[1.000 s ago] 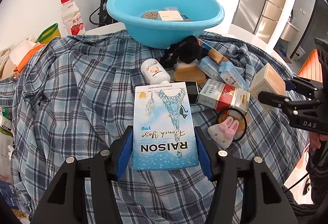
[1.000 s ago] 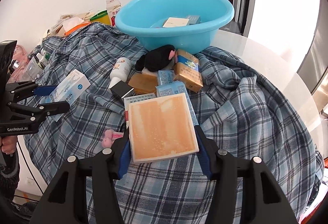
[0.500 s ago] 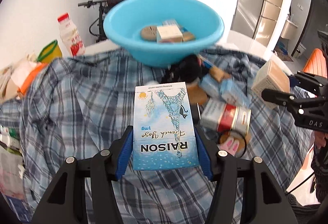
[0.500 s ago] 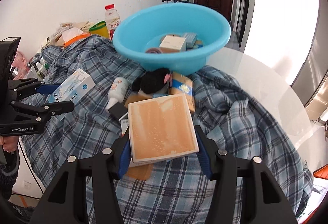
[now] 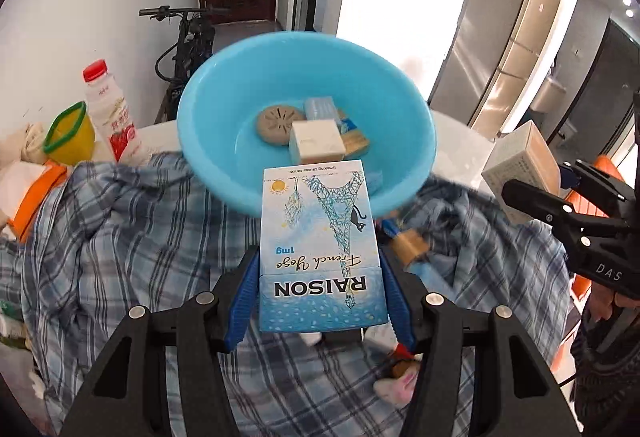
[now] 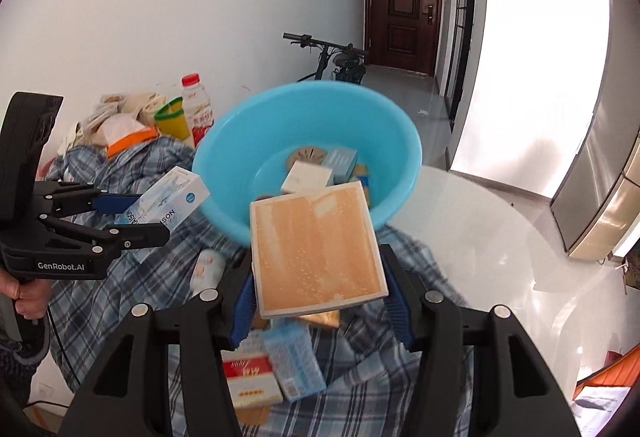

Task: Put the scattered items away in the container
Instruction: 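Carry the RAISON box and soap bar in both tools over the blue basin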

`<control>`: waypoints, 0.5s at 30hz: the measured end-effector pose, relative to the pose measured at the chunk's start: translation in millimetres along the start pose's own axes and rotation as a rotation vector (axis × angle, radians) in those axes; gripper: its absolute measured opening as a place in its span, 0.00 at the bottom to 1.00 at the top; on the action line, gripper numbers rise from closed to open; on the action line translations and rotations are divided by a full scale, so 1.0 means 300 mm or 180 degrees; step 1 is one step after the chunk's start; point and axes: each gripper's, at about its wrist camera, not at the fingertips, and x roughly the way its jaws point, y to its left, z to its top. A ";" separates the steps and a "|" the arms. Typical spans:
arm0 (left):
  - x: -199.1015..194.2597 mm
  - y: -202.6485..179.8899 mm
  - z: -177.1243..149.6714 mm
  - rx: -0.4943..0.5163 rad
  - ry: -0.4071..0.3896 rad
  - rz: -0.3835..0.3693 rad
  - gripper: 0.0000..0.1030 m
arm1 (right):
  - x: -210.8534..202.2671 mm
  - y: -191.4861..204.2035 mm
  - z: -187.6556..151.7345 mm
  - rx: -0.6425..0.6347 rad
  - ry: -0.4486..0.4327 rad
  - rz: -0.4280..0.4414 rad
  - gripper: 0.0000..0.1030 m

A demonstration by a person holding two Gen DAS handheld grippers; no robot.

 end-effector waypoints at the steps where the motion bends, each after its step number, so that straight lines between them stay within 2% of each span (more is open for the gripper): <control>1: 0.003 0.004 0.029 0.0010 -0.0046 0.0061 0.58 | 0.005 -0.009 0.024 0.0004 -0.0018 -0.0007 0.52; 6: 0.050 0.037 0.163 -0.0037 -0.0087 0.0115 0.58 | 0.065 -0.063 0.148 0.0067 -0.0066 -0.0051 0.52; 15: 0.245 0.098 0.391 -0.0142 -0.0019 0.0218 0.58 | 0.265 -0.135 0.298 0.0355 0.0078 0.0008 0.52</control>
